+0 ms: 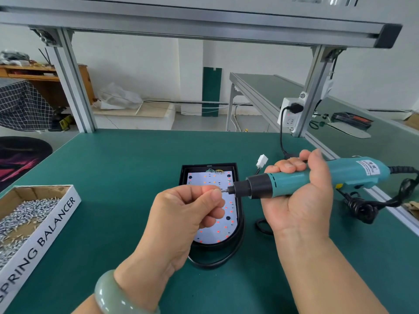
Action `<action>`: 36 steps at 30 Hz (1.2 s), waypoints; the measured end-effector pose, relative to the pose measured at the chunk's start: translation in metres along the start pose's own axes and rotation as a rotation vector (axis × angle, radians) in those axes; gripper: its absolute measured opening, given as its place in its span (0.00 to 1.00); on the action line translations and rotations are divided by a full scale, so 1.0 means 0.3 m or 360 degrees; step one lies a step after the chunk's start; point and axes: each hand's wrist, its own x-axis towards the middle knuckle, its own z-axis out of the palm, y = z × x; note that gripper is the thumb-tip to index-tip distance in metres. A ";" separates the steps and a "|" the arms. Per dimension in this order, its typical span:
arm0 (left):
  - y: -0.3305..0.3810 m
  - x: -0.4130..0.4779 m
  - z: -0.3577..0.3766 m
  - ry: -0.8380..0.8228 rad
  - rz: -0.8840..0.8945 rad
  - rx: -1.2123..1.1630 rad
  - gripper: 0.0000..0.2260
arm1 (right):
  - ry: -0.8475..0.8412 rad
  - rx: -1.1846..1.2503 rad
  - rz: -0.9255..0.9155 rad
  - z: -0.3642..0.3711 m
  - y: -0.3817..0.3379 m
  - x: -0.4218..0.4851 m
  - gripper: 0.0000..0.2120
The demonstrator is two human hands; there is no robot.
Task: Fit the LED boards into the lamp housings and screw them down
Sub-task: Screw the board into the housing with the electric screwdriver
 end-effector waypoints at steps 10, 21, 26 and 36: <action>-0.004 0.021 -0.024 -0.0092 0.0064 0.0104 0.16 | 0.0022 -0.0022 -0.0037 -0.003 -0.008 0.006 0.11; -0.030 0.168 -0.078 0.0120 -0.0339 0.1413 0.24 | 0.0075 -0.0244 -0.0046 -0.032 -0.010 0.042 0.10; -0.027 0.211 -0.023 0.0005 -0.0465 0.1595 0.19 | -0.0037 -0.0434 -0.0026 -0.044 0.007 0.045 0.10; -0.014 0.210 0.015 -0.0009 -0.0319 0.1983 0.23 | -0.0289 -0.0742 -0.0136 -0.046 0.046 0.032 0.07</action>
